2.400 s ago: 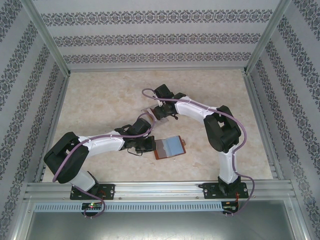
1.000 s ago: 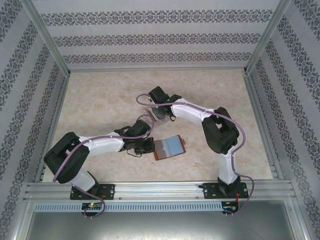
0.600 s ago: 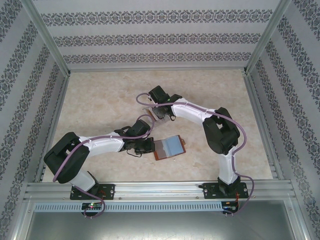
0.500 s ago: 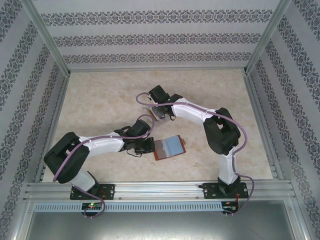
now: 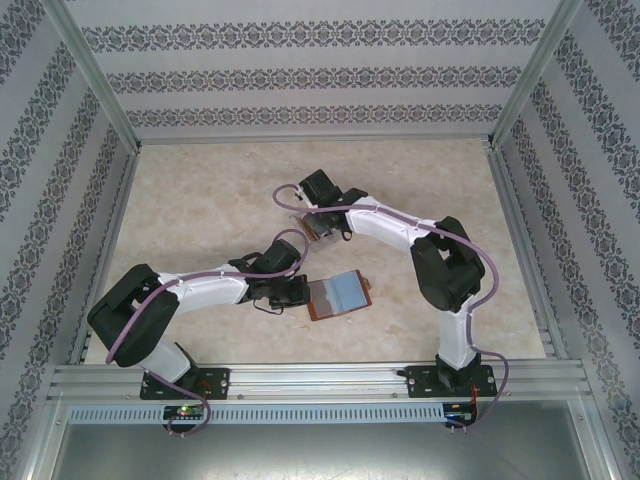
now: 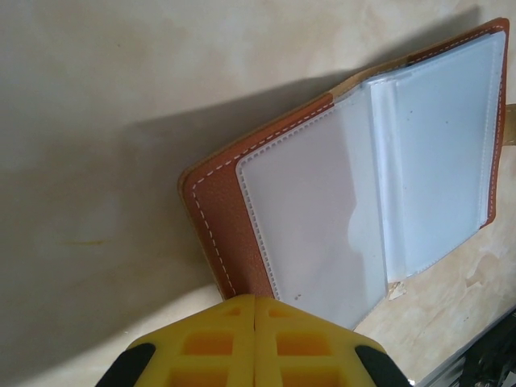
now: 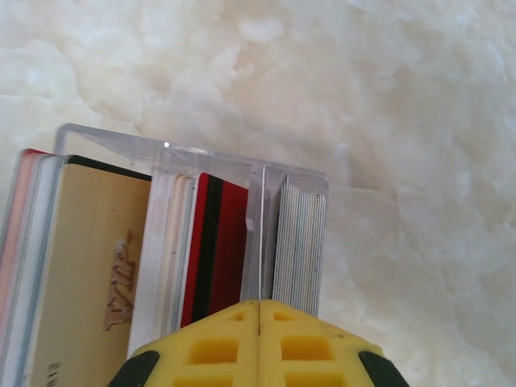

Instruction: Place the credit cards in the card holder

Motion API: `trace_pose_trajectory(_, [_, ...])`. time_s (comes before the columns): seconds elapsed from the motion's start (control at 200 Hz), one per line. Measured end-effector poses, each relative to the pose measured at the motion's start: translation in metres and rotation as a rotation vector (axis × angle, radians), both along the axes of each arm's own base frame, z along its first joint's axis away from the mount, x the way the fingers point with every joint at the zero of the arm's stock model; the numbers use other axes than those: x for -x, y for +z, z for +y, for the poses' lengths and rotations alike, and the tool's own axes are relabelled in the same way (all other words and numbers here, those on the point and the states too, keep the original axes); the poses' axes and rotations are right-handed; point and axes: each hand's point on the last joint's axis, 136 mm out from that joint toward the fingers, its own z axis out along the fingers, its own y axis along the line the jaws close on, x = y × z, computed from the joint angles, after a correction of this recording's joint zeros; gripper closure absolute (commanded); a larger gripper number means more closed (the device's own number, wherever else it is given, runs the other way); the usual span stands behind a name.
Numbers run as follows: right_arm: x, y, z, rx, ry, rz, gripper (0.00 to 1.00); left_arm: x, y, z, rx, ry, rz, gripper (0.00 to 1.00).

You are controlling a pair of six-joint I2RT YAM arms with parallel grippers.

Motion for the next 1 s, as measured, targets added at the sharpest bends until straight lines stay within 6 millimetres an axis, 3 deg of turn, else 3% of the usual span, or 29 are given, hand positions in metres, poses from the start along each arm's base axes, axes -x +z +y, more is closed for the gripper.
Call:
trace_pose_trajectory(0.28, [0.014, 0.043, -0.014, -0.297, -0.037, 0.072, 1.0, 0.001, 0.0, 0.001, -0.002, 0.0, 0.0, 0.93])
trace_pose_trajectory(0.42, [0.037, 0.065, -0.028, -0.459, -0.038, 0.12, 1.0, 0.0, 0.001, 0.002, -0.006, 0.003, -0.004, 0.93])
trace_pose_trajectory(0.5, [0.06, 0.069, -0.035, -0.524, -0.022, 0.153, 1.0, 0.0, 0.002, 0.004, -0.013, 0.005, -0.01, 0.93])
trace_pose_trajectory(0.63, [0.109, 0.061, -0.04, -0.591, 0.029, 0.244, 1.0, 0.001, 0.003, 0.007, -0.03, 0.001, -0.012, 0.92])
trace_pose_trajectory(0.779, [0.16, 0.035, -0.043, -0.652, 0.059, 0.414, 1.0, -0.001, 0.007, 0.004, -0.033, -0.014, -0.021, 0.92])
trace_pose_trajectory(0.904, [0.187, 0.008, -0.049, -0.668, 0.039, 0.555, 1.0, -0.006, 0.008, 0.0, -0.035, -0.023, -0.026, 0.92])
trace_pose_trajectory(0.999, [0.196, -0.01, -0.058, -0.67, -0.008, 0.627, 1.0, -0.007, 0.004, -0.001, -0.044, -0.028, -0.019, 0.92])
